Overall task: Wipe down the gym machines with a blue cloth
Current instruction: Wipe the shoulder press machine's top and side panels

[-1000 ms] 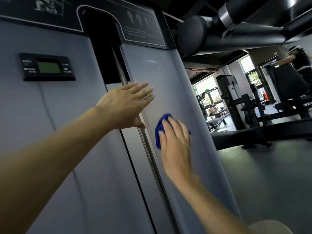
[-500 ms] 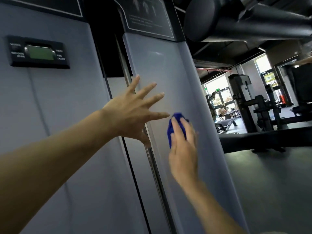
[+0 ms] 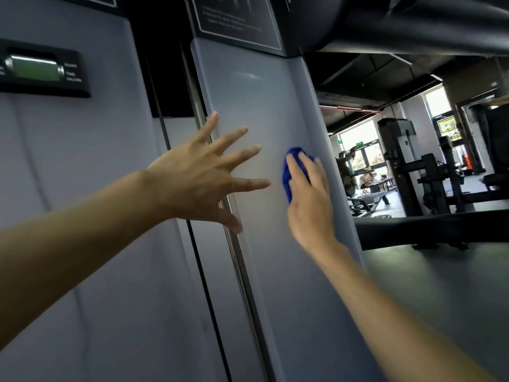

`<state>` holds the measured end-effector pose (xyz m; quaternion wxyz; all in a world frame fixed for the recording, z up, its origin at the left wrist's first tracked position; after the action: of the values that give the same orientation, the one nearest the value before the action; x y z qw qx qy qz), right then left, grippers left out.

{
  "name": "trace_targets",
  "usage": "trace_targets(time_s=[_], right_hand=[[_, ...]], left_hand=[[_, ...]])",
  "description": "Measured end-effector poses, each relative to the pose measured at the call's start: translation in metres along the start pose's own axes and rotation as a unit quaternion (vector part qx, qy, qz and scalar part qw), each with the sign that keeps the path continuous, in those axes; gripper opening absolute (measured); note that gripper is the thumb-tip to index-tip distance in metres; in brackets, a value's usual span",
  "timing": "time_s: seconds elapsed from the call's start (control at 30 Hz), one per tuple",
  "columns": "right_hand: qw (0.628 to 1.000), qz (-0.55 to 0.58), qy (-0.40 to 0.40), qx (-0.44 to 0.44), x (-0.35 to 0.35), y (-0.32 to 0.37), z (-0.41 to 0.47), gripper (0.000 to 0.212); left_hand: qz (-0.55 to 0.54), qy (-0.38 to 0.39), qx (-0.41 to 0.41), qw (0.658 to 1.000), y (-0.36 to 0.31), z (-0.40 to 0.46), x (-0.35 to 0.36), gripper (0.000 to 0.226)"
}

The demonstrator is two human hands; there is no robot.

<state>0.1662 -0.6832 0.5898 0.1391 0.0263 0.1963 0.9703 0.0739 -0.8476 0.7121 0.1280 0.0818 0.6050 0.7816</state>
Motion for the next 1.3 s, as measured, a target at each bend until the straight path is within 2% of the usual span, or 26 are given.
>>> trace_targets(time_s=[0.07, 0.13, 0.33, 0.43, 0.53, 0.63, 0.67, 0.73, 0.8, 0.87, 0.97, 1.0, 1.03, 1.1, 1.17, 1.23, 1.27, 1.3], right_hand=[[0.999, -0.004, -0.010, -0.043, 0.002, 0.009, 0.056, 0.066], [0.997, 0.005, -0.020, -0.069, 0.001, 0.004, 0.067, 0.062], [0.998, -0.029, -0.001, -0.055, -0.015, -0.053, -0.066, 0.051], [0.991, -0.096, -0.004, -0.093, -0.018, -0.074, -0.045, 0.047], [0.996, -0.068, -0.039, -0.032, -0.015, -0.074, -0.009, 0.044], [0.996, 0.030, -0.079, 0.035, -0.003, -0.035, -0.041, 0.047], [0.995, 0.055, -0.074, 0.026, 0.005, -0.013, -0.064, 0.049], [0.994, 0.088, -0.035, -0.051, 0.017, 0.026, -0.113, 0.050], [0.987, 0.108, 0.001, -0.123, 0.018, 0.031, -0.130, 0.047], [0.988, 0.126, 0.005, -0.090, 0.012, 0.001, -0.116, 0.043], [0.989, 0.091, -0.070, 0.096, -0.003, -0.048, -0.078, 0.042], [0.981, 0.091, -0.090, 0.147, -0.003, -0.047, -0.073, 0.042], [0.977, 0.097, -0.098, 0.161, 0.000, -0.032, -0.073, 0.042], [0.987, 0.120, -0.080, 0.074, 0.009, 0.019, -0.087, 0.044], [0.989, 0.124, -0.031, -0.074, 0.017, 0.060, -0.106, 0.047], [0.982, 0.080, -0.002, -0.174, 0.017, 0.055, -0.104, 0.045], [0.983, 0.063, -0.004, -0.170, 0.014, 0.039, -0.093, 0.045], [0.990, 0.056, -0.016, -0.128, 0.011, 0.018, -0.079, 0.045]], left_hand=[[0.001, -0.011, -0.002, 1.000, 0.000, 0.000, 0.001, 0.097], [0.007, -0.006, -0.004, 1.000, 0.000, 0.001, 0.001, 0.097], [0.001, -0.027, -0.006, 1.000, 0.002, 0.001, 0.002, 0.098], [0.013, -0.037, 0.000, 0.999, 0.002, 0.001, 0.004, 0.099], [0.010, -0.051, -0.001, 0.999, 0.002, 0.001, 0.007, 0.098], [0.008, -0.049, -0.006, 0.999, 0.001, 0.001, 0.008, 0.098], [0.009, -0.048, -0.008, 0.999, 0.001, 0.002, 0.008, 0.099], [0.016, -0.054, -0.008, 0.998, 0.000, 0.002, 0.006, 0.101], [0.009, -0.046, -0.011, 0.999, 0.001, 0.002, 0.005, 0.102], [0.007, -0.044, -0.011, 0.999, 0.002, 0.001, 0.003, 0.101], [0.005, -0.049, -0.008, 0.999, 0.001, 0.001, 0.003, 0.102], [0.003, -0.048, -0.008, 0.999, 0.001, 0.001, 0.003, 0.102], [0.001, -0.047, -0.009, 0.999, 0.001, 0.001, 0.004, 0.102], [0.002, -0.054, -0.014, 0.998, 0.000, 0.000, 0.006, 0.101], [0.003, -0.056, -0.014, 0.998, 0.001, -0.001, 0.005, 0.098], [0.000, -0.059, -0.013, 0.998, 0.001, -0.001, 0.003, 0.099], [-0.003, -0.059, -0.017, 0.998, 0.001, -0.001, 0.002, 0.103], [-0.004, -0.057, -0.023, 0.998, 0.001, 0.000, 0.003, 0.107]])
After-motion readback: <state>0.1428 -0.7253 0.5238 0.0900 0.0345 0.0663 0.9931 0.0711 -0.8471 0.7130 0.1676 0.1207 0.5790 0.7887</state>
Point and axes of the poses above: each hand's wrist, its own z-axis towards the middle knuckle, its own x-axis out of the palm, y = z × x, the point moved 2 cm from there along z, towards the middle knuckle
